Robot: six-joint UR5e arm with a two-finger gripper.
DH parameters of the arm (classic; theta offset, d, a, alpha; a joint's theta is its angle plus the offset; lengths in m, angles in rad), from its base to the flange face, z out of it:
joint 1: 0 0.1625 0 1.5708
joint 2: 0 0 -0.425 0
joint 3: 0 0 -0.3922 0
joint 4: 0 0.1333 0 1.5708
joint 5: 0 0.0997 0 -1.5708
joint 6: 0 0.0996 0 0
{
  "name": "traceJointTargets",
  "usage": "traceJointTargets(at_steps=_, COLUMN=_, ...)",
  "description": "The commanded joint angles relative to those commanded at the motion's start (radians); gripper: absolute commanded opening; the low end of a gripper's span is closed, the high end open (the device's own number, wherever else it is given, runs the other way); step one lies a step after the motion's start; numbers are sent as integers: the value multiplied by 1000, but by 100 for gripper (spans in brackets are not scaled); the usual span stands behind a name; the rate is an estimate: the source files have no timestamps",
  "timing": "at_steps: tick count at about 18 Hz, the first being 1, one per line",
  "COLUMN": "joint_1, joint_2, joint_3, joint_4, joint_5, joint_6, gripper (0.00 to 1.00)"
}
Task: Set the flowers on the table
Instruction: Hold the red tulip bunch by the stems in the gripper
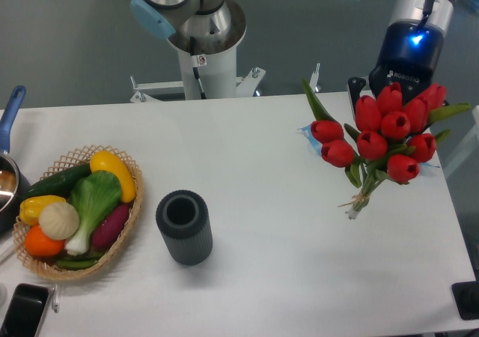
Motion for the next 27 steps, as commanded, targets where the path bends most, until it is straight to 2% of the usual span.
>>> traceJointTargets(at_steps=21, joint_1=-3, joint_2=17, joint_3=-15, joint_4=2, joint_5=15, joint_6=5, gripper=34)
traceJointTargets(at_steps=24, joint_1=-6, joint_2=32, joint_3=-17, joint_4=0, joint_5=153, joint_6=5, gripper=34)
traceJointTargets(at_steps=27, joint_1=-47, joint_2=31, joint_3=-15, joint_4=0, joint_5=303, joint_6=9, gripper=33)
